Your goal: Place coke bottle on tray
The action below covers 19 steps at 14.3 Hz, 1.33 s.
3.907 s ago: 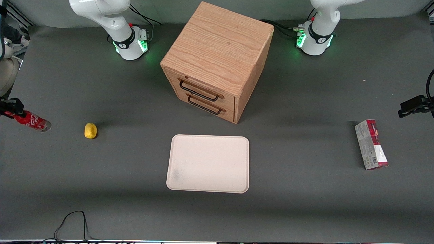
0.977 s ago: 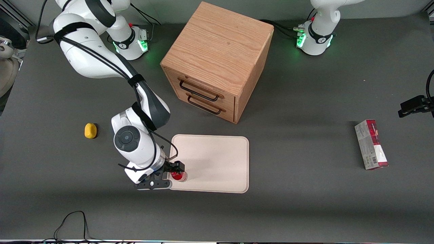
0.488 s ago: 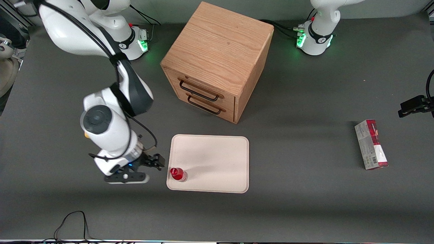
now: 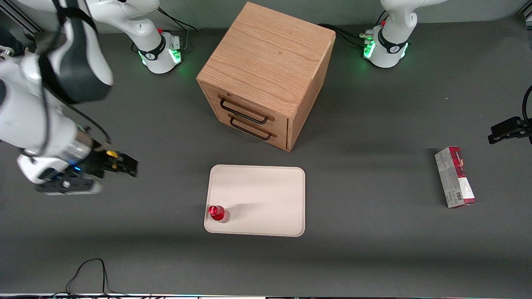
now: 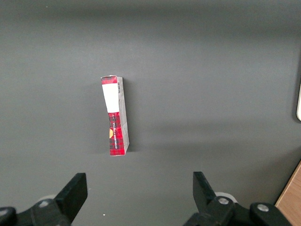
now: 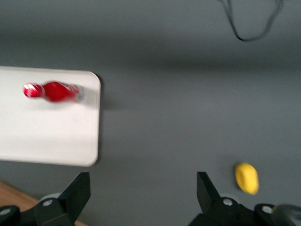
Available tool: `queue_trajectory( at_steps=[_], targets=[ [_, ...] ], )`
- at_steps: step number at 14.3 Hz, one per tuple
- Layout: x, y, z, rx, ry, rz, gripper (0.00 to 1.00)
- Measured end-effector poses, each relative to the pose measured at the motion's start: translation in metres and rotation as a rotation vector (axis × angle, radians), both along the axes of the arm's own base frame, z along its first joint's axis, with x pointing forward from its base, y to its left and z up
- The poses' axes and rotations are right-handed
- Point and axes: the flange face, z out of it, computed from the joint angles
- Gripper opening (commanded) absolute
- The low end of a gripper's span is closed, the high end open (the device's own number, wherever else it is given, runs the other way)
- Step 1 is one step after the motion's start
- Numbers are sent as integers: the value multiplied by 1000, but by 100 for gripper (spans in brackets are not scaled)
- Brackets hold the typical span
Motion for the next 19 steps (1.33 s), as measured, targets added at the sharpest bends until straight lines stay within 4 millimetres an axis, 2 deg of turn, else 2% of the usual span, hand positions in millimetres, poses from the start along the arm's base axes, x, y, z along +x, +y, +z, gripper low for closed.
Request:
queue_trajectory(
  at_steps=[1, 3, 6, 8, 14, 19],
  targets=[
    [-15, -16, 9, 3, 5, -1, 100],
    [-47, -33, 20, 15, 32, 15, 100],
    [-84, -43, 36, 34, 57, 21, 100],
    [-97, -48, 43, 40, 79, 18, 100],
    [-102, -48, 42, 35, 104, 17, 100],
    [-103, -39, 42, 9, 107, 9, 100]
  ],
)
